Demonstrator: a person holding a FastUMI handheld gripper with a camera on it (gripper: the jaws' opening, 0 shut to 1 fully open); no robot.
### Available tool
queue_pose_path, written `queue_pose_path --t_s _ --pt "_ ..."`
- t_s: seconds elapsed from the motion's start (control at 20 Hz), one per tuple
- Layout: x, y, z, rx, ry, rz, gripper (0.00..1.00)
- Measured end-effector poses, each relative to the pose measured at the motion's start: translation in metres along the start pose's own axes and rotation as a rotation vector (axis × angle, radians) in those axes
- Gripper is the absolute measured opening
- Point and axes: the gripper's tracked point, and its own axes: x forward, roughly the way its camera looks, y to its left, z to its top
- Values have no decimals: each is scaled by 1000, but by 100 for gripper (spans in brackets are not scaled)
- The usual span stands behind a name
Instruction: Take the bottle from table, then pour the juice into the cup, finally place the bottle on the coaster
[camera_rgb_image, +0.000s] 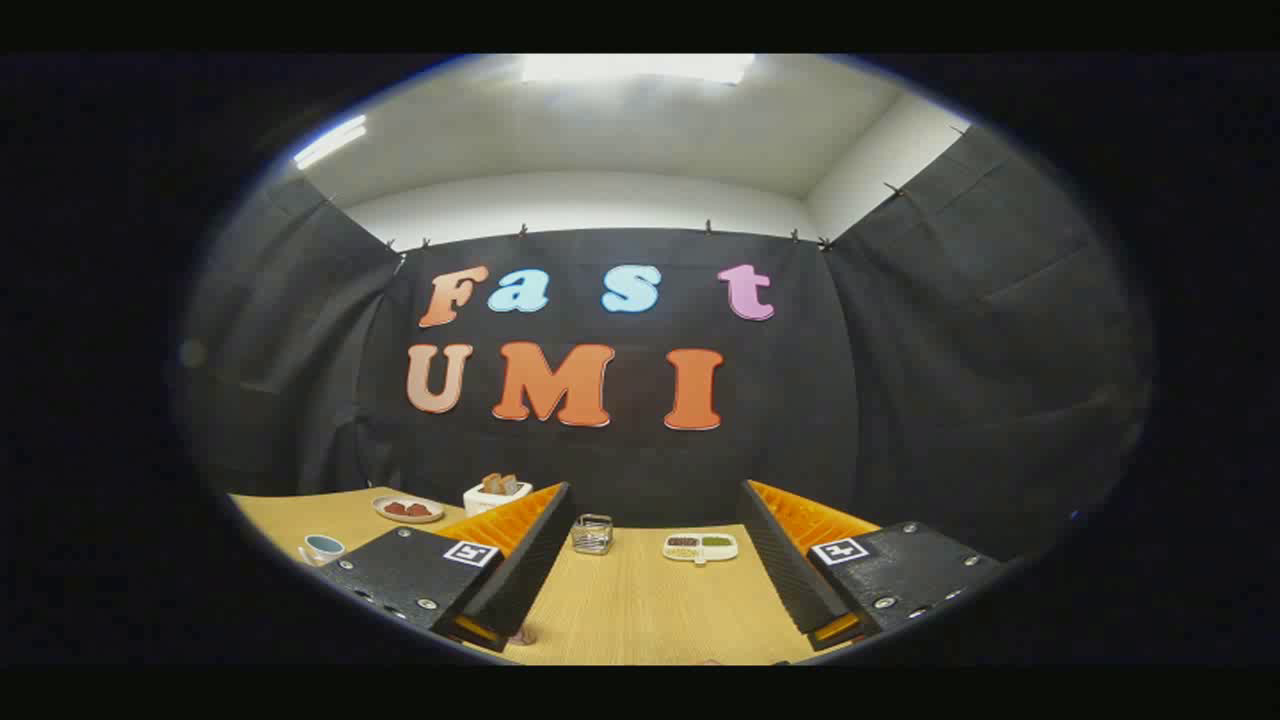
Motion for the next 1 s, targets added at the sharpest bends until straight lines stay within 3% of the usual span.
queue_pose_path --t_s 0.4,1.0 --pt "8 9 2 -15 -1 9 98" --pt "26 43 23 20 0 102 98"
